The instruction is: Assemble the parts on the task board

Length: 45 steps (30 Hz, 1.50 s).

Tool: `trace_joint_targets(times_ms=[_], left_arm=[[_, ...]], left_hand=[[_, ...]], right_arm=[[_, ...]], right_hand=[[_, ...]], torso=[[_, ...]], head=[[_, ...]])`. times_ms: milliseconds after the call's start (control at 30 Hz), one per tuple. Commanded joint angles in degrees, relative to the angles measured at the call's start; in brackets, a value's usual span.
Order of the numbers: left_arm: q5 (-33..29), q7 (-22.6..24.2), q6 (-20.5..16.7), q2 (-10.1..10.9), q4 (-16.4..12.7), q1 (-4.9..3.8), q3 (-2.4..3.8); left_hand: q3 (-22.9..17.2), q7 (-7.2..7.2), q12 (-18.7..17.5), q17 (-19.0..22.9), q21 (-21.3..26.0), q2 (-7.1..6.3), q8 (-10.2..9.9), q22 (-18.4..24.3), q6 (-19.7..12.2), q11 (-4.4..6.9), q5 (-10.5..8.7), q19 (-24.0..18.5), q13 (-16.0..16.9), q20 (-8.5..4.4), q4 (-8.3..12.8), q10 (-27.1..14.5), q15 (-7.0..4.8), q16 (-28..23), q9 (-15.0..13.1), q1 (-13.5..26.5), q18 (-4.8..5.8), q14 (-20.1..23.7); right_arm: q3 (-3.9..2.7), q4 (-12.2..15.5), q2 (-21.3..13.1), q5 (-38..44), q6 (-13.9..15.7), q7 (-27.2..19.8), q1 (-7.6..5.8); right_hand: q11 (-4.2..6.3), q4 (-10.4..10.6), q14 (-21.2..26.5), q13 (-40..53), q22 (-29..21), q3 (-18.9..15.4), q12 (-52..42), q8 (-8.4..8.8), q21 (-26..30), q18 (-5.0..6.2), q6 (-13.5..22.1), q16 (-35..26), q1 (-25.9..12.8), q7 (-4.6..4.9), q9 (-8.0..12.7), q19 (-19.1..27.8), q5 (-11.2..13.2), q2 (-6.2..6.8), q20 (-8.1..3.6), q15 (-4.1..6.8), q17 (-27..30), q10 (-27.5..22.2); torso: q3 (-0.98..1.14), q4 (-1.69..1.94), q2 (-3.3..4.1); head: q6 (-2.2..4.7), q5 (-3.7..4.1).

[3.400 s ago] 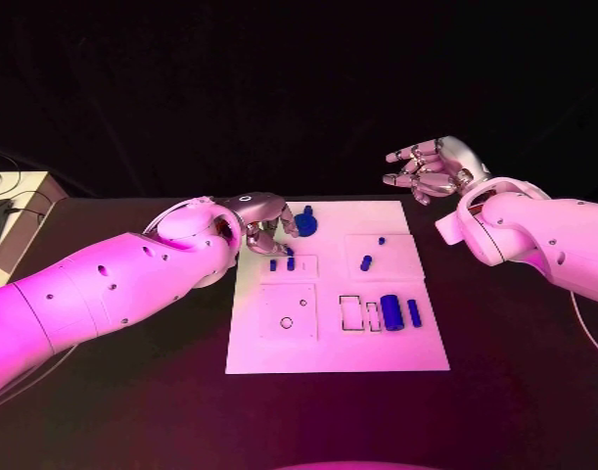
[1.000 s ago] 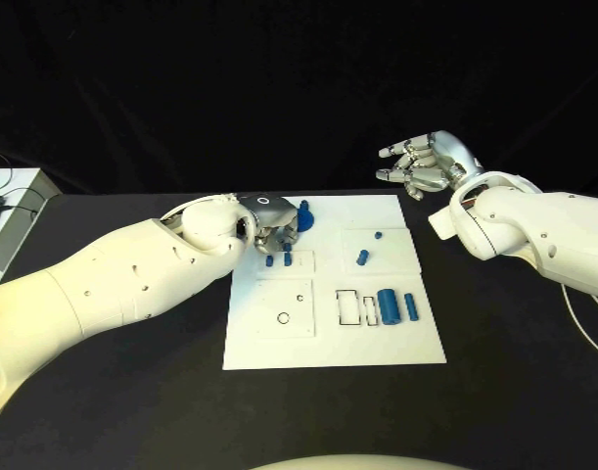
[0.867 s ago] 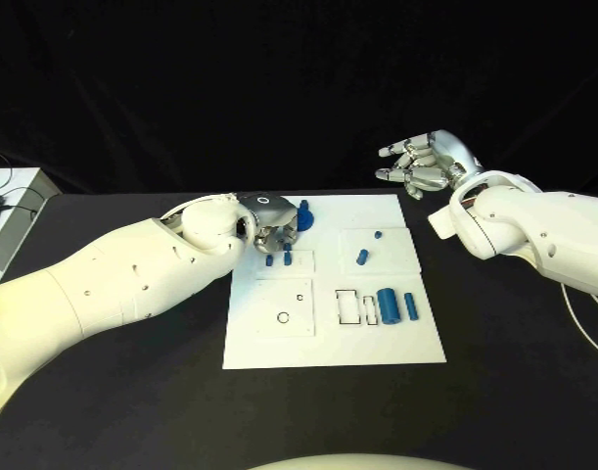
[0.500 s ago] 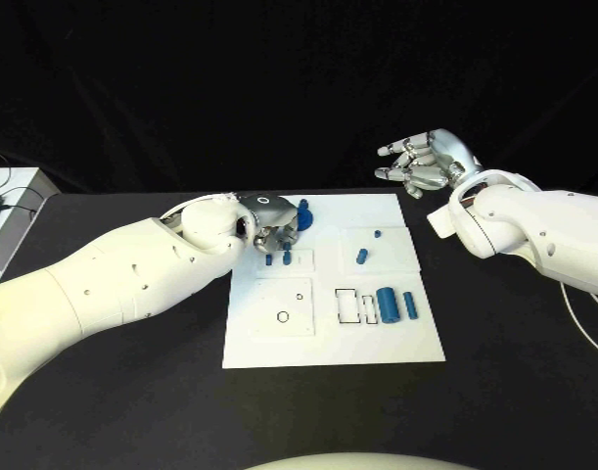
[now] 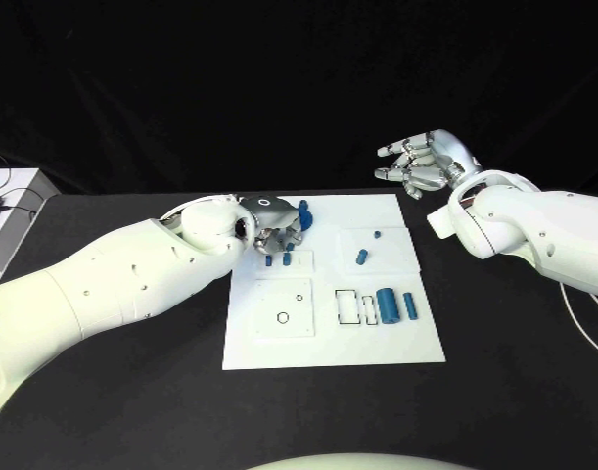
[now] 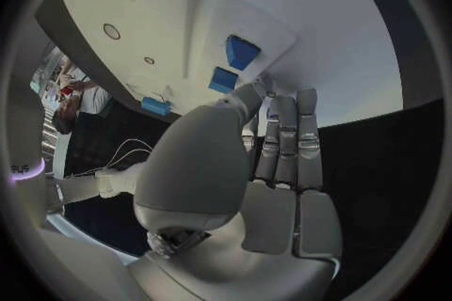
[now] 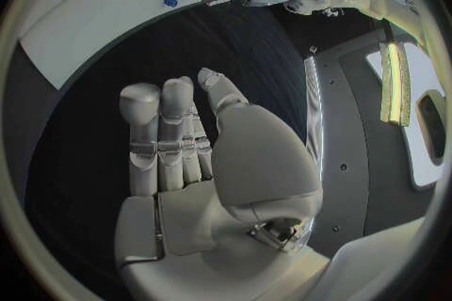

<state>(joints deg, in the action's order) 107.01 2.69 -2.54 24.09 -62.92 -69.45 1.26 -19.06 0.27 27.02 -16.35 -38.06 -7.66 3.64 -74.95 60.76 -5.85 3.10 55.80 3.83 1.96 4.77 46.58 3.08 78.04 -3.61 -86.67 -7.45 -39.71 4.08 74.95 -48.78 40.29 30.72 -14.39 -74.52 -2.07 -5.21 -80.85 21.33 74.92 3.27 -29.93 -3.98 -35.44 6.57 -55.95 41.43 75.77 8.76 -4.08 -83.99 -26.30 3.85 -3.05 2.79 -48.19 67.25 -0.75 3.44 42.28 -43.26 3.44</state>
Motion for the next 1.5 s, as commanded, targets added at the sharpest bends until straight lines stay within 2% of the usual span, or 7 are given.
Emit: trace_joint_targets(times_ms=[33, 333, 700, 833, 1067, 1333, 1500], left_arm=[[-0.6, 2.3, 3.1, -0.2, -0.2, 0.40, -0.32], [-0.6, 2.8, 4.1, -0.4, 0.0, 0.40, -0.34], [-0.8, 4.1, 4.6, -0.4, 0.0, 0.38, -0.35], [-0.7, 3.8, 4.2, -0.5, 0.3, 0.37, -0.36], [-0.6, 3.3, 2.4, -0.6, 0.7, 0.34, -0.37], [-1.1, 3.2, -0.9, -0.5, 0.8, 0.33, -0.36], [-1.6, 3.0, -2.6, -0.4, 0.9, 0.34, -0.35]], left_hand=[[0.0, 0.35, 0.8, 0.0, -0.5, -0.29, -0.1, -1.1, 0.1, 0.00, -0.21, -0.2, 0.0, 0.31, 0.6, -0.8, 0.39, 0.2, 0.0, -0.3, -0.89, 0.3], [-0.3, 2.17, 2.2, -0.1, -0.8, 0.32, 0.0, -1.0, 4.7, 0.36, -0.23, -0.8, 0.0, 0.26, 0.3, -1.5, 0.25, 0.8, -0.1, 0.6, -0.82, 1.0], [0.3, 2.57, 2.6, 0.0, -1.2, 1.80, -0.1, -1.1, 6.3, 0.69, -0.24, -1.6, -0.1, -0.08, 0.2, -1.5, 0.00, 1.4, 0.0, 0.3, -0.48, 1.8], [0.6, 2.91, 2.9, 0.0, -1.2, 1.85, -0.1, -1.0, 6.3, 1.11, -0.23, -1.5, 0.0, -0.08, -0.1, -0.9, -0.10, 1.6, 0.0, 0.6, -0.43, 1.7], [3.1, 2.93, 2.4, 0.2, 0.0, 2.80, -0.1, 0.0, 7.2, 1.66, -0.31, -0.4, -0.1, -0.15, -2.9, 2.6, -0.35, 1.6, -0.1, 1.9, -0.05, 0.3], [5.8, 3.34, 2.5, 0.3, 1.6, 6.13, 0.0, 1.1, 8.7, 1.25, -0.26, 1.2, 0.0, -0.07, -7.0, 4.9, -0.22, 1.0, -0.1, 1.8, -0.06, -1.2], [6.5, 3.45, 2.6, 0.3, 2.2, 6.88, 0.0, 1.2, 8.7, 1.11, -0.27, 1.7, 0.0, -0.02, -7.8, 5.2, -0.17, 0.6, -0.1, 1.0, -0.20, -1.6]], right_arm=[[-0.03, 0.0, 0.0, 0.1, -0.6, -0.5, 0.01], [-0.03, 0.0, 0.1, 0.1, -0.6, -0.5, 0.01], [-0.03, 0.0, 0.1, 0.1, -0.6, -0.5, 0.01], [-0.03, 0.0, 0.1, 0.1, -0.6, -0.5, 0.01], [-0.03, 0.0, 0.1, 0.1, -0.6, -0.5, 0.01], [-0.03, -0.1, 0.2, 0.0, -0.7, -0.5, 0.01], [-0.03, -0.1, 0.2, 0.0, -0.7, -0.5, 0.01]], right_hand=[[0.38, -0.2, -0.4, 0.1, 4.6, 0.1, -0.2, 0.25, -0.2, 0.30, 0.1, -0.3, -0.4, 0.39, 0.1, -3.2, -0.3, 0.16, -0.59, 0.02, 0.0, -0.2], [0.38, -0.2, -0.4, 0.1, 4.6, 0.1, -0.2, 0.25, -0.2, 0.30, 0.1, -0.3, -0.4, 0.39, 0.1, -3.2, -0.3, 0.16, -0.59, 0.02, 0.0, -0.2], [0.38, -0.2, -0.4, 0.1, 4.6, 0.2, -0.2, 0.26, -0.1, 0.31, 0.1, -0.3, -0.4, 0.41, 0.1, -3.2, -0.3, 0.05, -0.59, 0.02, 0.0, -0.2], [0.38, -0.2, -0.4, 0.1, 4.6, 0.2, -0.2, 0.26, -0.1, 0.31, 0.1, -0.3, -0.4, 0.41, 0.1, -3.2, -0.3, 0.05, -0.59, 0.02, 0.0, -0.2], [0.37, -0.2, -0.4, 0.1, 4.6, 0.2, -0.2, 0.26, 0.0, 0.32, 0.1, -0.3, -0.6, 0.42, 0.1, -3.2, -0.3, -0.01, -0.59, 0.02, 0.0, -0.2], [0.37, -0.1, -0.4, 0.2, 4.6, 0.2, -0.3, 0.27, 0.0, 0.32, 0.1, -0.3, -0.7, 0.42, 0.1, -3.2, -0.4, -0.03, -0.59, 0.01, -0.1, -0.3], [0.36, 0.0, -0.4, 0.2, 4.6, 0.1, -0.3, 0.27, 0.0, 0.32, 0.1, -0.3, -0.7, 0.42, 0.1, -3.2, -0.3, -0.04, -0.59, 0.00, -0.1, -0.3]], torso=[[-0.01, -0.01, 0.01], [-0.01, -0.02, 0.03], [0.01, -0.01, 0.02], [0.02, 0.00, 0.01], [-0.02, -0.03, 0.01], [-0.04, 0.00, 0.01], [-0.08, 0.03, 0.01]], head=[[0.03, 0.02], [0.08, -0.02], [0.09, 0.02], [0.13, 0.02], [0.21, 0.01], [0.24, -0.01], [0.22, -0.01]])
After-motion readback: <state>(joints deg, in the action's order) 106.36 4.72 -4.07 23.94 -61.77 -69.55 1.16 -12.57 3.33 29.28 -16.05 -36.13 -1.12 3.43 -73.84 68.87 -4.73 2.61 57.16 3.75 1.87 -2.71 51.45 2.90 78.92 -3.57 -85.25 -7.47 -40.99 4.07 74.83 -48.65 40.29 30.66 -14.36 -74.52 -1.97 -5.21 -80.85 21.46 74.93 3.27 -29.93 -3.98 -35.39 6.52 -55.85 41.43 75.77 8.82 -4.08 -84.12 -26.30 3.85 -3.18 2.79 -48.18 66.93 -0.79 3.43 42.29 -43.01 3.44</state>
